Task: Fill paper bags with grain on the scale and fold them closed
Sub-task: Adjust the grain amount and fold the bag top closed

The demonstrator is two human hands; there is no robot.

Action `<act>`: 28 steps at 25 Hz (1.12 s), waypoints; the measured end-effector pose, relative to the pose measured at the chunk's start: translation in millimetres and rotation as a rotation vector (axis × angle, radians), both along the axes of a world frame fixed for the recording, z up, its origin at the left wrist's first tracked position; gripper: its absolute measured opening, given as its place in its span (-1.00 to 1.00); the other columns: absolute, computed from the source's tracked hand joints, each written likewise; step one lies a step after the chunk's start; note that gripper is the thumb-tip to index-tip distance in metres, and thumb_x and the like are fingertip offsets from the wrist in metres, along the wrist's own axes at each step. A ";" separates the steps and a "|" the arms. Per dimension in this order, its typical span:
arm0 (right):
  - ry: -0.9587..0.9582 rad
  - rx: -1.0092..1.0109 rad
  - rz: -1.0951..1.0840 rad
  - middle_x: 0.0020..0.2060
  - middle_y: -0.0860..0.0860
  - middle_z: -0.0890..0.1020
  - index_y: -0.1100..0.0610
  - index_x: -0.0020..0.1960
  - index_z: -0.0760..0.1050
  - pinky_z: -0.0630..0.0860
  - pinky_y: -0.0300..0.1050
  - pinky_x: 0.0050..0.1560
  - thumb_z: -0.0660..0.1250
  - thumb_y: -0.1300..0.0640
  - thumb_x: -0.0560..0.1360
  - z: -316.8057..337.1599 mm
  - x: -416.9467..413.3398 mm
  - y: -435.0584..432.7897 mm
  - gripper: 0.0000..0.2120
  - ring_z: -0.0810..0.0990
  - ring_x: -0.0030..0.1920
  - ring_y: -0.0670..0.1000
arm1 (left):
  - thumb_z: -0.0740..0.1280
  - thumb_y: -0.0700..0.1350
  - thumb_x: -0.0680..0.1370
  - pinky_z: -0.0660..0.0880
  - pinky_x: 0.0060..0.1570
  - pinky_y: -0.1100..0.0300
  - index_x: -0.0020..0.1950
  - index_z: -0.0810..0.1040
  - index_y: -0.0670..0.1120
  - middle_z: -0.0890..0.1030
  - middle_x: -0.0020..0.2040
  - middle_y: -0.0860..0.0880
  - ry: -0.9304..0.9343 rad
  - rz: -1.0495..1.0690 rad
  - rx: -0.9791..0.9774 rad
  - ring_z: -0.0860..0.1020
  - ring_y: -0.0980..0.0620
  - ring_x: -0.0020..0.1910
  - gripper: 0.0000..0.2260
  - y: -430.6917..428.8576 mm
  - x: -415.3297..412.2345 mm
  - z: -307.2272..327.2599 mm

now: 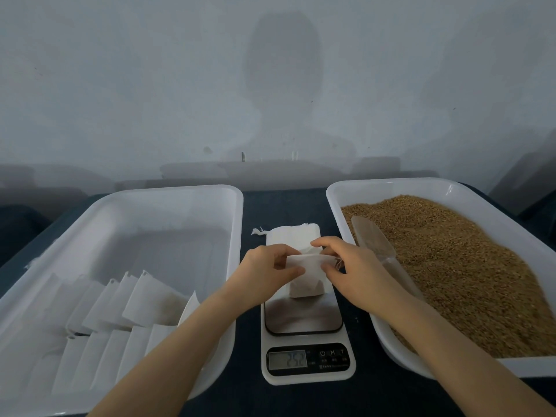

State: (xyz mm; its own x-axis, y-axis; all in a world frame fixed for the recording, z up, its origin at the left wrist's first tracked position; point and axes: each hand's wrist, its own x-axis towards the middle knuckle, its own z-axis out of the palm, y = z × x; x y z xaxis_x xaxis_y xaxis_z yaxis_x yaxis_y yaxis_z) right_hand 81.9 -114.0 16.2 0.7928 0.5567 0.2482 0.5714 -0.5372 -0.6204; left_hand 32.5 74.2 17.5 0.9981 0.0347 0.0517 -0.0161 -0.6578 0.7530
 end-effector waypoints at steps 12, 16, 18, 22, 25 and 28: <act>0.041 -0.064 0.018 0.02 -0.23 0.49 -0.12 0.33 0.35 0.36 -0.46 -0.09 0.40 0.13 0.47 0.9 -1.7 1.4 -0.52 0.47 -0.03 -0.25 | 0.40 0.00 0.50 0.37 -0.31 0.55 0.07 0.60 0.11 0.55 -0.25 0.19 0.022 -0.012 0.017 0.51 0.32 -0.29 -0.85 0.2 -1.1 -1.9; 0.046 -0.110 0.051 -0.01 -0.14 0.56 -0.06 0.29 0.43 0.45 -0.34 -0.02 0.36 0.19 0.50 -0.1 -3.0 3.1 -0.60 0.53 -0.03 -0.19 | 0.43 -0.01 0.48 0.48 -0.12 0.47 -0.04 0.60 0.12 0.62 -0.15 0.18 0.030 -0.054 0.019 0.57 0.26 -0.16 -0.91 -2.0 -0.6 -1.4; 0.051 -0.081 0.049 -0.04 -0.11 0.59 -0.04 0.21 0.51 0.48 -0.34 -0.02 0.33 0.20 0.51 2.4 -4.2 2.3 -0.69 0.55 -0.04 -0.19 | 0.45 0.01 0.45 0.45 -0.15 0.48 -0.04 0.62 0.07 0.61 -0.18 0.19 0.037 -0.082 0.020 0.57 0.24 -0.18 -0.89 -3.4 -0.6 -0.4; 0.048 0.007 0.073 -0.09 -0.10 0.63 -0.02 0.18 0.54 0.49 -0.34 -0.02 0.37 0.17 0.50 6.9 -7.4 2.1 -0.73 0.58 -0.07 -0.20 | 0.48 0.05 0.42 0.38 -0.23 0.55 0.07 0.64 0.00 0.56 -0.23 0.21 0.030 -0.151 0.053 0.52 0.30 -0.26 -0.73 -5.3 -1.4 2.0; 0.014 0.076 0.085 -0.09 -0.13 0.64 -0.04 0.14 0.56 0.47 -0.40 -0.05 0.40 0.11 0.47 10.2 -11.2 2.4 -0.76 0.57 -0.08 -0.23 | 0.43 -0.03 0.49 0.38 -0.29 0.53 -0.08 0.64 0.02 0.53 -0.35 0.24 0.023 -0.171 0.021 0.50 0.35 -0.35 -0.94 -6.3 -0.7 3.0; -0.014 0.146 0.039 -0.14 -0.17 0.62 -0.06 0.16 0.53 0.44 -0.47 -0.11 0.39 0.14 0.47 13.1 -13.8 3.8 -0.72 0.56 -0.10 -0.27 | 0.39 -0.06 0.52 0.50 -0.31 0.36 -0.27 0.60 0.09 0.55 -0.37 0.15 0.024 -0.097 -0.103 0.53 0.19 -0.35 -0.83 -6.0 -2.4 4.6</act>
State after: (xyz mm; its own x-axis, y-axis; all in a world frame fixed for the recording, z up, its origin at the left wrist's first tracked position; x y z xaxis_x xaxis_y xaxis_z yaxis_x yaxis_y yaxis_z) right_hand 68.1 -110.2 29.4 0.7673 0.5440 0.3395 0.5990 -0.4192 -0.6822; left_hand 30.1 68.2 22.1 0.9979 -0.0583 0.0288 -0.0571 -0.5730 0.8176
